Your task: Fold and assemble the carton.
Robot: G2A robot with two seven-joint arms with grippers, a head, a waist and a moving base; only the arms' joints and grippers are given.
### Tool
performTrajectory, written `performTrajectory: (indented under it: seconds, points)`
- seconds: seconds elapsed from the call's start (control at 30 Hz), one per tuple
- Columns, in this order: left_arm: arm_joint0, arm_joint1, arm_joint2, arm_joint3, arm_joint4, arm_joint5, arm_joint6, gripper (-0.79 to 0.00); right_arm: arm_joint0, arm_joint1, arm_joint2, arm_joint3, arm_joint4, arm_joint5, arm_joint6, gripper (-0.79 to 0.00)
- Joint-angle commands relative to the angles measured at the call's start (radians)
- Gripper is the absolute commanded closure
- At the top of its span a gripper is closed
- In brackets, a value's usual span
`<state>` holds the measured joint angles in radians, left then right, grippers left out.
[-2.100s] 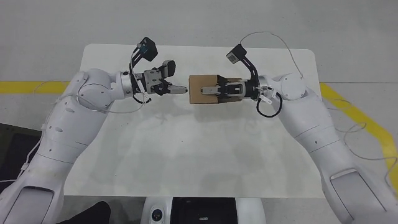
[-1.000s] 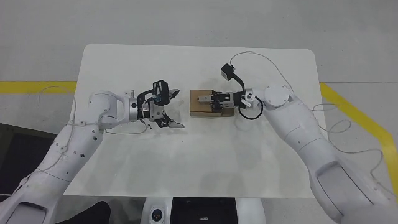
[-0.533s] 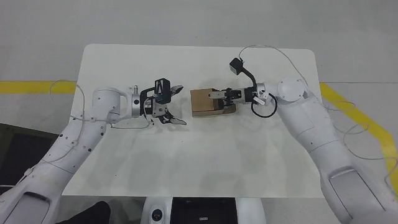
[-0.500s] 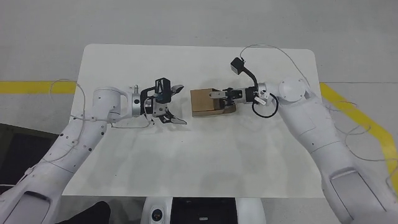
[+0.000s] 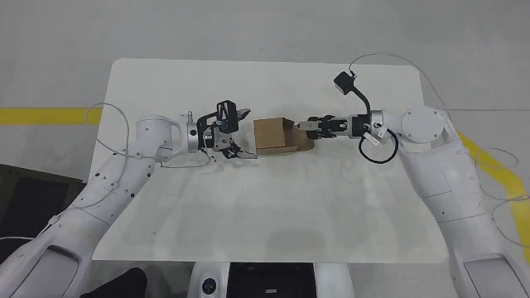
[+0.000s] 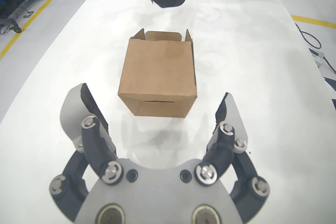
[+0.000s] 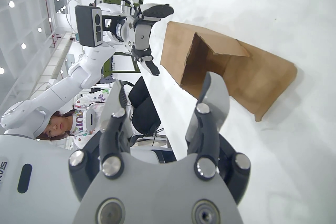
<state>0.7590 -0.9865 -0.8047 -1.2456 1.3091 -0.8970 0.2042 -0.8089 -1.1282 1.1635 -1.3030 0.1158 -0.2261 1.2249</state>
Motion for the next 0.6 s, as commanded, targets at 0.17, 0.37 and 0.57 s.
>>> performTrajectory:
  seconds: [0.17, 0.37, 0.57]
  points:
    - [-0.010, -0.018, 0.012, 0.020, -0.006, 0.023, -0.005, -0.785, -0.015, 0.008, 0.021, -0.040, -0.031, -0.010, -0.017, 0.000]
    - [-0.015, -0.029, 0.020, 0.020, -0.006, 0.022, -0.011, -0.785, -0.027, 0.010, 0.019, -0.047, -0.044, 0.008, -0.027, 0.000]
    - [-0.022, -0.043, 0.027, 0.027, -0.010, 0.030, -0.014, -0.785, -0.078, 0.022, 0.011, -0.097, -0.056, 0.118, 0.034, 0.000]
